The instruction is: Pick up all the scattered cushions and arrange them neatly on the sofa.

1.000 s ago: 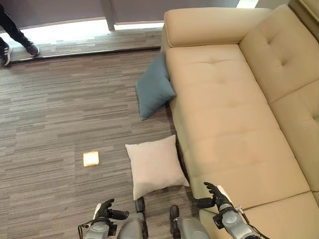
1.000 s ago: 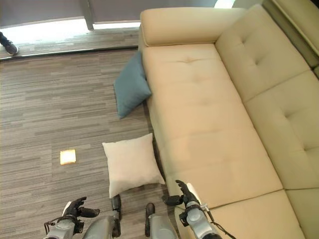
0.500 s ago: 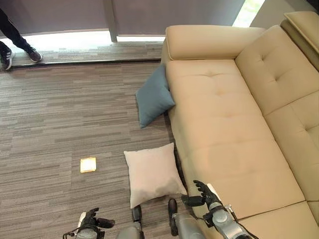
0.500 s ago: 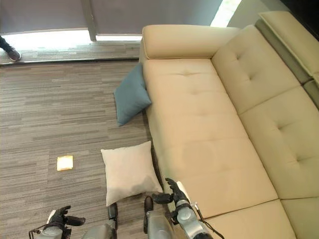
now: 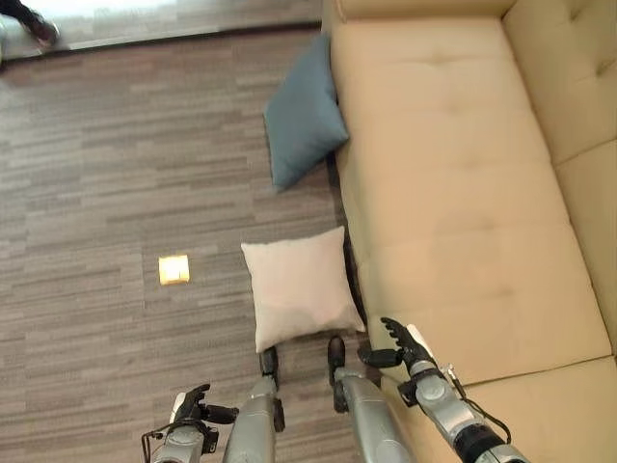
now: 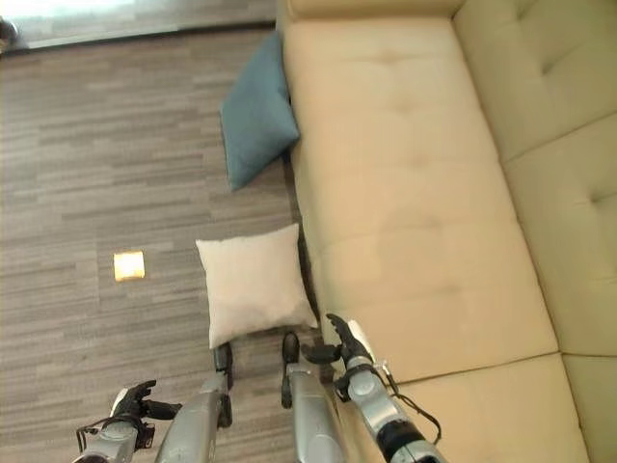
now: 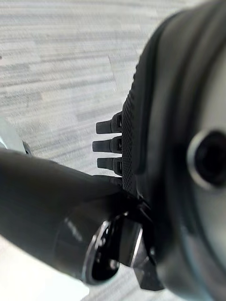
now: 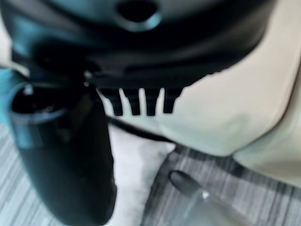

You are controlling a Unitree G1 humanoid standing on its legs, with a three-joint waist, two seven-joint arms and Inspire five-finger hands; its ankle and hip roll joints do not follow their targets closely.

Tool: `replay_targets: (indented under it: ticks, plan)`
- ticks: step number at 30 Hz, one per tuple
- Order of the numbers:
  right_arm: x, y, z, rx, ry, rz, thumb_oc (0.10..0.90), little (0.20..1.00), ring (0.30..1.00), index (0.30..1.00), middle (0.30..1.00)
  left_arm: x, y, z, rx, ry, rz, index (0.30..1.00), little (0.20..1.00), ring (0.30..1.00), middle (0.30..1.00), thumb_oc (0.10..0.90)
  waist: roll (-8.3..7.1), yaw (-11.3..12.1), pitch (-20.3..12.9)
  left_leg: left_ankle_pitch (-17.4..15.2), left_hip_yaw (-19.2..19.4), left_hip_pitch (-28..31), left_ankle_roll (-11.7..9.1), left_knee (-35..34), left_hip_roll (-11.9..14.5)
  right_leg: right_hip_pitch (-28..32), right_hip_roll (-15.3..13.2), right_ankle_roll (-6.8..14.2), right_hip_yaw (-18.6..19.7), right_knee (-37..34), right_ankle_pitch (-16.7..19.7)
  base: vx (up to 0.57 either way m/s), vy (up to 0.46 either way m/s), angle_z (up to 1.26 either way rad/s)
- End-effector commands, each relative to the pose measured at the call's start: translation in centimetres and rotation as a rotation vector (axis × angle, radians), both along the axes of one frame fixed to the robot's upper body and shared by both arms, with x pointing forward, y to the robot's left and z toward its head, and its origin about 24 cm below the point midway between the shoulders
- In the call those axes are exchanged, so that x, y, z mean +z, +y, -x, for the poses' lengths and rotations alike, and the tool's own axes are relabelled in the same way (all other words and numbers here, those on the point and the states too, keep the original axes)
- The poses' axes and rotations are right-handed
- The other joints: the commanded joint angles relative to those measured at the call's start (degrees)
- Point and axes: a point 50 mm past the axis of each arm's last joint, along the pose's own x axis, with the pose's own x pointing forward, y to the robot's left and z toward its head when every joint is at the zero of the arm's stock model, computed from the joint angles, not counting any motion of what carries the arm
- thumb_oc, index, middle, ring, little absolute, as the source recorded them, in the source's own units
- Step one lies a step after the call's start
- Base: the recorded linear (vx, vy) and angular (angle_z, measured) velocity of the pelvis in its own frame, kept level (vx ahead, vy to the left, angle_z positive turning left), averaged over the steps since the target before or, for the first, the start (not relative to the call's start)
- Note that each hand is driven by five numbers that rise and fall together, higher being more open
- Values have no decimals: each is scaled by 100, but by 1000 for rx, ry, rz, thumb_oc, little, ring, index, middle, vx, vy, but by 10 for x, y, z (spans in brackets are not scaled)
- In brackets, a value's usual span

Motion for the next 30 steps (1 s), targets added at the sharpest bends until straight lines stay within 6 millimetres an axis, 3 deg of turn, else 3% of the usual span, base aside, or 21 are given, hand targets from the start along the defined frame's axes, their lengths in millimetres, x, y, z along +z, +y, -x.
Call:
replay_targets:
  ticks: [1, 2, 5, 7, 9, 12, 13, 14, 15, 18, 19, 20, 23, 24, 25, 27, 29, 30]
  plan:
    - [35, 31, -25, 61, -188, -84, 800, 900, 900, 900, 900, 15, 16, -12, 18, -93, -50, 900, 900, 900, 900, 800, -252, 63, -82, -1042, 224, -269, 192, 831, -397, 63, -279, 313, 331, -499, 39, -112, -119, 14]
    - [35, 31, -25, 61, -188, -84, 800, 900, 900, 900, 900, 15, 16, -12, 18, -93, -50, 900, 900, 900, 900, 800, -252, 63, -85, -1044, 225, -276, 192, 835, -397, 57, -279, 313, 331, -496, 38, -78, -84, 12]
    - [72, 50, -59, 89, -302, -76, 800, 900, 900, 900, 900, 48, 11, -58, 37, -296, -23, 900, 900, 900, 900, 800, -139, 117, 297, -1072, 245, -1001, 160, 1315, -359, -673, -246, 234, 351, -58, -46, -147, -180, 12]
    - [80, 51, -66, 85, -322, -63, 800, 900, 900, 900, 900, 57, 10, -69, 46, -345, -12, 900, 900, 900, 900, 800, -127, 116, 328, -1082, 243, -1178, 150, 1393, -337, -865, -238, 226, 367, 38, -57, -67, -137, 10]
    - [105, 49, -86, 58, -375, -13, 800, 900, 900, 900, 900, 98, 3, -108, 70, -554, 27, 900, 900, 900, 900, 800, -40, 146, 328, -1032, 236, -1967, 109, 1618, -268, -1736, -238, 196, 357, 435, -98, -79, -231, 8]
    - [121, 46, -99, 38, -406, 40, 800, 900, 900, 900, 900, 131, -9, -134, 72, -701, 73, 900, 900, 900, 900, 800, 40, 157, 328, -977, 197, -2544, 89, 1724, -239, -2374, -229, 201, 384, 671, -122, -9, -173, 11]
    - [126, 44, -103, 39, -414, 62, 800, 900, 900, 900, 900, 139, -14, -140, 50, -733, 73, 900, 900, 900, 900, 800, 77, 183, 328, -1140, 138, -2601, 58, 1771, -233, -2481, -193, 233, 414, 820, -310, -13, -143, 9]
    - [136, 42, -108, 30, -434, 82, 800, 900, 900, 900, 900, 149, -17, -147, 32, -769, 76, 900, 900, 900, 900, 800, 86, 174, 328, -944, 163, -2886, 87, 1743, -240, -2758, -211, 210, 412, 763, -137, 65, -149, 11]
    - [139, 39, -110, 19, -439, 100, 800, 900, 900, 900, 900, 154, -19, -149, 21, -789, 75, 900, 900, 900, 900, 800, 125, 201, 328, -1097, 112, -2959, 55, 1812, -240, -2854, -182, 243, 439, 899, -321, -16, -130, 7]
    - [167, 34, -122, 12, -510, 147, 800, 900, 900, 900, 900, 171, -22, -157, -24, -843, 55, 900, 900, 900, 900, 800, 231, 224, 328, -1064, 107, -3431, 56, 1876, -237, -3413, -170, 267, 503, 1071, -321, 9, -119, 0]
    - [178, 32, -126, 2, -534, 162, 800, 900, 900, 900, 900, 176, -22, -160, -27, -860, 48, 900, 900, 900, 900, 800, 262, 228, 328, -884, 160, -3749, 88, 1881, -257, -3736, -186, 247, 507, 1054, -142, 17, -82, 2]
    - [181, 32, -127, -3, -540, 156, 800, 900, 900, 900, 900, 172, -22, -158, -28, -847, 49, 900, 900, 900, 900, 800, 290, 241, 328, -1064, 130, -3713, 57, 1947, -235, -3734, -174, 279, 546, 1174, -333, 21, -71, 3]
    - [205, 29, -134, -22, -598, 168, 800, 900, 900, 900, 900, 173, -20, -158, -13, -852, 52, 900, 900, 900, 900, 800, 380, 275, 328, -1046, 160, -4056, 59, 1971, -213, -4154, -166, 296, 606, 1283, -350, 29, -52, 4]
    - [218, 29, -136, -30, -630, 172, 800, 900, 900, 900, 900, 179, -19, -161, -10, -871, 51, 900, 900, 900, 900, 800, 405, 283, 328, -861, 197, -4299, 95, 1926, -213, -4391, -179, 273, 591, 1212, -169, 0, 0, 0]
    - [218, 26, -137, -44, -630, 165, 800, 900, 900, 900, 900, 174, -18, -158, -2, -863, 55, 900, 900, 900, 900, 800, 431, 309, 328, -1029, 145, -4222, 66, 1952, -208, -4349, -159, 306, 627, 1308, -360, 34, -30, -6]
    - [231, 25, -139, -57, -663, 161, 800, 900, 900, 900, 900, 176, -17, -157, 6, -874, 62, 900, 900, 900, 900, 800, 453, 334, 328, -1021, 137, -4358, 72, 1975, -198, -4499, -147, 308, 637, 1382, -377, 57, -32, -5]
    - [263, 18, -142, -95, -742, 152, 800, 900, 900, 900, 900, 182, -17, -158, 4, -903, 71, 900, 900, 900, 900, 800, 509, 374, 328, -806, 125, -4799, 112, 1981, -200, -4955, -160, 266, 616, 1447, -244, 5, -38, 0]
    - [258, 18, -142, -94, -730, 152, 800, 900, 900, 900, 900, 178, -17, -156, 4, -890, 71, 900, 900, 900, 900, 800, 514, 381, 328, -985, 84, -4648, 80, 2021, -203, -4823, -151, 298, 638, 1530, -439, -18, -15, 5]
